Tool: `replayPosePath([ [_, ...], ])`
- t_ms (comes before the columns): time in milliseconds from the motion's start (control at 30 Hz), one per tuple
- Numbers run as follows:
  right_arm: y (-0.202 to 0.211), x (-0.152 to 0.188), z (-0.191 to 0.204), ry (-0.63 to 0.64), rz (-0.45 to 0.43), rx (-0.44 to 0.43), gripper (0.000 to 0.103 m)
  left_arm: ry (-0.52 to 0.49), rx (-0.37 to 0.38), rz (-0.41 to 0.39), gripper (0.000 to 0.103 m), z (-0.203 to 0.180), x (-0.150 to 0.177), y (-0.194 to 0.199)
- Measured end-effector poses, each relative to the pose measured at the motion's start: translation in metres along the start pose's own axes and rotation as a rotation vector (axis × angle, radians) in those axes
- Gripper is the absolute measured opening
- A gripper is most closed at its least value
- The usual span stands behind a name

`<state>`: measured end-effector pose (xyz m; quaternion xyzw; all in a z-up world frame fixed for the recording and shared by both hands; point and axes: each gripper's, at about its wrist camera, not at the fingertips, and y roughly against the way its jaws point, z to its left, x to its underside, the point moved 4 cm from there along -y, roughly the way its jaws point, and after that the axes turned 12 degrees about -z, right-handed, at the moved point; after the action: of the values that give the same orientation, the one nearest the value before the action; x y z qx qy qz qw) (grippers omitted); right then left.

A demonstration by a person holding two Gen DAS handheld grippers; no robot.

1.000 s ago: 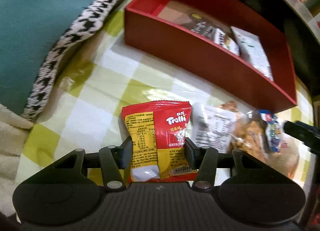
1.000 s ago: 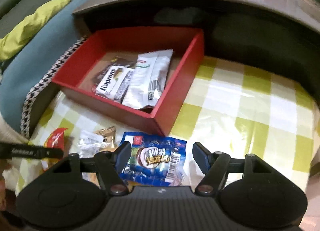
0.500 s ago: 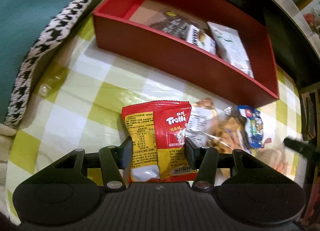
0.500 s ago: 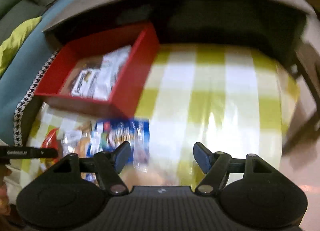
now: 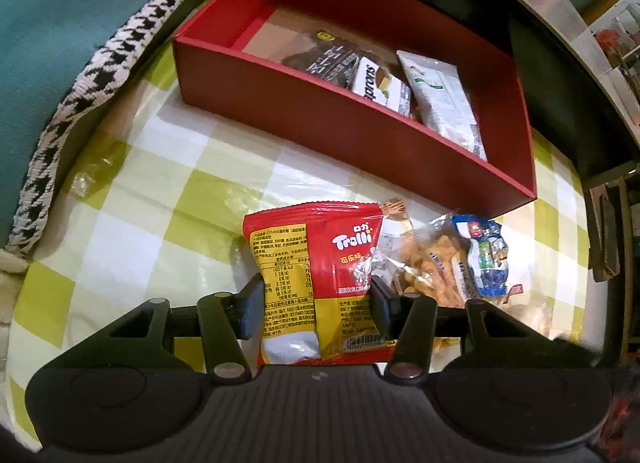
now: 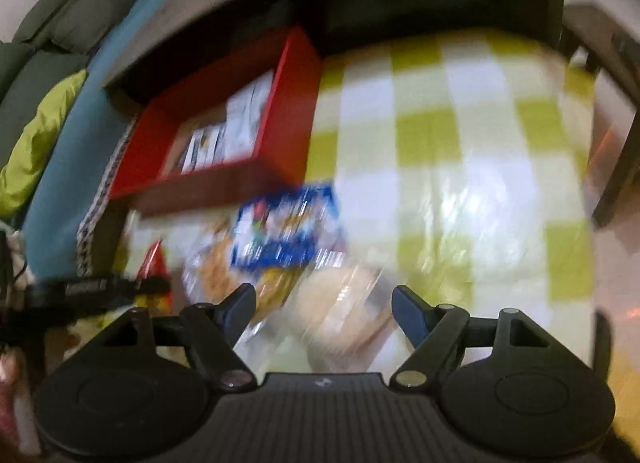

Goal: Organize snacks
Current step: 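Grasp the red-yellow Trolli gummy bag with the left tool, then grasp the clear round pastry packet with the right tool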

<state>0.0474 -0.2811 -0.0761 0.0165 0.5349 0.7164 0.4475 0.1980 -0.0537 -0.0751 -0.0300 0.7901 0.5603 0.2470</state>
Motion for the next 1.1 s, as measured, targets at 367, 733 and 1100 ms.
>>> replayPosePath([
  [367, -0.047, -0.006, 0.0, -0.034, 0.021, 0.109, 0.09, 0.004, 0.006, -0.005, 0.061, 0.002, 0.001, 0.004],
  [733, -0.066, 0.003, 0.012, 0.16, 0.055, 0.146, 0.1, -0.031, 0.005, 0.001, 0.061, -0.002, 0.002, 0.0],
  [1100, -0.05, 0.007, 0.005, 0.235, 0.045, 0.131, 0.07, -0.054, -0.017, 0.004, 0.06, -0.004, 0.004, -0.002],
])
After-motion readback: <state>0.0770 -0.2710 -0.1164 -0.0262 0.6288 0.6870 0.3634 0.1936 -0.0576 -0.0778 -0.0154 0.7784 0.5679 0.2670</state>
